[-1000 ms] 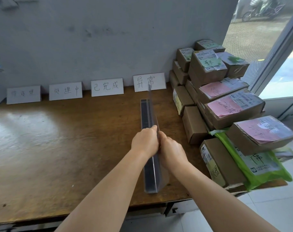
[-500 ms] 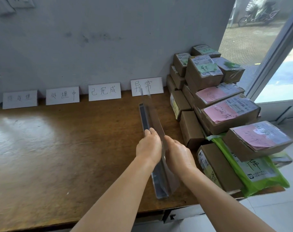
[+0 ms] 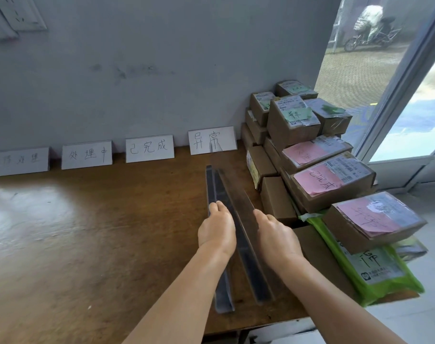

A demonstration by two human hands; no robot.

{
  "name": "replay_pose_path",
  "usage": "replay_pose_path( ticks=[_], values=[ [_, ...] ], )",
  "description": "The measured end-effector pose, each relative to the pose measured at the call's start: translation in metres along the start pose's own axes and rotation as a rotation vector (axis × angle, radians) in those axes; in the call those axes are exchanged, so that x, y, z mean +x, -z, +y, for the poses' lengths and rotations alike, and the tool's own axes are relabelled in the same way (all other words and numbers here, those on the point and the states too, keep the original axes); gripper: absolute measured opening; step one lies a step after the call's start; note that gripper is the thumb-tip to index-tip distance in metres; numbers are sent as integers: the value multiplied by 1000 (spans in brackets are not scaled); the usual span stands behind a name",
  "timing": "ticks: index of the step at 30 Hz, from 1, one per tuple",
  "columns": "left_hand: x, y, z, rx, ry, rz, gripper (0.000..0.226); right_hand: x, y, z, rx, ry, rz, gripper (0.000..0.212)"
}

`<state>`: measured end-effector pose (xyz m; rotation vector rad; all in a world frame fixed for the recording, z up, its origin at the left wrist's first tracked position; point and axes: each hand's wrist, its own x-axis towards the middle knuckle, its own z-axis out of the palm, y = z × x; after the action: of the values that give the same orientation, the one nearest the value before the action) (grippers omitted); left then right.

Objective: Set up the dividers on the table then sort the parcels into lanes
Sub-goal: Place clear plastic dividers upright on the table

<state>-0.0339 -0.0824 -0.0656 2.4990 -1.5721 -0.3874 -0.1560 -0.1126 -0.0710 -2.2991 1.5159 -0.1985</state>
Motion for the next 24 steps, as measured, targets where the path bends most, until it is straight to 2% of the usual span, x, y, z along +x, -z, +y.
replay_pose_path(
  ticks=[8,16,21,24],
  values=[
    [2,-8,7,-2,0,1,79,17,-2,17,-136,-45,57,37],
    [3,-10,6,-59,-1,15,79,44,1,21,-230,-23,69,42],
    [4,-10,5,-82,-7,8,80,58,6,17,-295,-9,89,29],
    [4,-11,5,-95,-8,15,77,63,5,17,-317,-16,91,34]
  ],
)
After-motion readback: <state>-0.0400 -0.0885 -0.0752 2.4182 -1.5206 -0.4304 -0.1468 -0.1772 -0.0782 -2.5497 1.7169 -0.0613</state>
